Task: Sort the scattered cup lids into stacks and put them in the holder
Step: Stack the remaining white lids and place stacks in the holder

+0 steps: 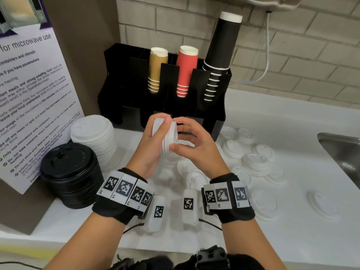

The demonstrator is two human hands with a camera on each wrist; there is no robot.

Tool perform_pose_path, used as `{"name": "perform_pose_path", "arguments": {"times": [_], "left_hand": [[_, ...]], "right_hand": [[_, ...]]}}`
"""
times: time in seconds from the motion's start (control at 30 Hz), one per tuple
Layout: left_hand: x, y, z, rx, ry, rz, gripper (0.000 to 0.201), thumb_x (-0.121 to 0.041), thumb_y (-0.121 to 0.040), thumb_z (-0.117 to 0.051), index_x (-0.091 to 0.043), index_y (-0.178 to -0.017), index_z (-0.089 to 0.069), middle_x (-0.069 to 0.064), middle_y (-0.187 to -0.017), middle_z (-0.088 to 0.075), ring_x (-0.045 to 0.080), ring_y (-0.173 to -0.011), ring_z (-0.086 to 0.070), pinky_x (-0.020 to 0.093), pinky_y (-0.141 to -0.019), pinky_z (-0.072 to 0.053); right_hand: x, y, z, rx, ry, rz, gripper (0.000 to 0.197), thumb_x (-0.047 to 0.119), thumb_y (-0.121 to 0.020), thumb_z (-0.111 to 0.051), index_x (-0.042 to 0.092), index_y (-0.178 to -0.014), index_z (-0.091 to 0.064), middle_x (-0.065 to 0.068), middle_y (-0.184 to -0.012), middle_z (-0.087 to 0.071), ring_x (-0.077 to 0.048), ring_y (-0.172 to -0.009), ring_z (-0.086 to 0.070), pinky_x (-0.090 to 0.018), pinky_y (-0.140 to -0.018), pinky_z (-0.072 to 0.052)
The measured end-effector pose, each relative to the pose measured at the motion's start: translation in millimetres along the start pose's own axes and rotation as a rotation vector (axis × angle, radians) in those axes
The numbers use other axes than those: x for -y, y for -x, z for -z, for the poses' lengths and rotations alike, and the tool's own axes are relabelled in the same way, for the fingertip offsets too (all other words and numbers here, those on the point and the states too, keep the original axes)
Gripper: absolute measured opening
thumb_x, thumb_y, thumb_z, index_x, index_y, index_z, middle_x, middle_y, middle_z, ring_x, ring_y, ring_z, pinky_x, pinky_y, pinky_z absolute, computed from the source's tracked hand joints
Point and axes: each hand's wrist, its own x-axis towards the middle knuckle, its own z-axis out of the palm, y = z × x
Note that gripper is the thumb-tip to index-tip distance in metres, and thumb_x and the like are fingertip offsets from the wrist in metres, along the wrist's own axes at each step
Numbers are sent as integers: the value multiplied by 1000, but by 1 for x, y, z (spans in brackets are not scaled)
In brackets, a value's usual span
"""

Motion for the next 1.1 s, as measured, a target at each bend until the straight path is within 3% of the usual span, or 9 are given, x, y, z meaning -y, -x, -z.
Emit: {"name": "perform_pose_path", "arguments": {"times": [0.17,0.27,0.4,0.5,0.6,0.73,0.83,0.97,1.1], "left_hand": [[2,0,5,-4,48,13,33,-22,-82,-65,-25,-113,-53,9,-109,-59,23,-94,-64,29,-61,-55],[2,-3,12,-99,38,-41,25,-10,-89,-61,-26,-106,-54,4,-104,-57,18,-92,-60,27,-64,-52],[-2,-8,22,-216,48,-90,23,-12,-89,-61,-30,-100,-53,-9,-93,-54,9,-86,-54,25,-66,-45],[-4,-8,27,-222,66,-86,25,-22,-81,-64,-30,-102,-53,-7,-95,-53,8,-85,-54,25,-64,-46],[-3,-7,28,-220,64,-76,30,-26,-75,-64,-30,-103,-53,-6,-98,-53,9,-86,-55,25,-64,-46],[-1,-6,31,-203,50,-72,21,-16,-88,-62,-31,-102,-54,-6,-96,-54,11,-87,-55,27,-65,-47],[1,-5,34,-186,44,-34,19,-15,-90,-59,-31,-99,-56,-6,-95,-54,15,-91,-54,32,-64,-47],[7,-5,32,-223,2,-21,18,-16,-90,-62,-31,-98,-55,-5,-95,-55,17,-92,-54,32,-66,-46],[11,-6,24,-249,-18,-28,21,-17,-88,-65,-32,-100,-55,-6,-96,-56,16,-91,-56,39,-74,-49]], "right_hand": [[2,-3,0,73,52,-8,51,12,-81,-76,29,-126,-58,3,-117,-63,-8,-107,-62,-20,-85,-52],[2,-20,6,152,196,-58,40,25,-92,-63,28,-131,-55,9,-120,-64,0,-110,-59,-15,-92,-48],[-5,-53,25,23,517,-195,24,26,-98,-52,16,-116,-64,3,-114,-64,-11,-108,-59,-22,-92,-47],[-14,-70,24,253,874,-386,31,34,-95,-57,8,-108,-64,-7,-114,-63,-21,-103,-60,-28,-83,-48],[-22,-75,12,458,1133,-533,47,39,-92,-59,8,-127,-52,-8,-125,-57,-24,-111,-56,-31,-83,-45],[-24,-76,5,550,1280,-537,45,11,-90,-60,8,-132,-44,-14,-130,-52,-28,-113,-56,-34,-86,-48],[-16,-74,14,432,1123,-500,36,1,-90,-52,10,-125,-49,-13,-125,-52,-27,-101,-59,-32,-81,-50],[-1,-65,18,149,807,-333,34,15,-89,-62,12,-121,-53,0,-95,-57,-11,-77,-56,-17,-64,-44],[9,-47,0,-76,601,-157,1,18,-84,-66,18,-85,-66,9,-70,-59,-1,-62,-55,-7,-52,-40]]}}
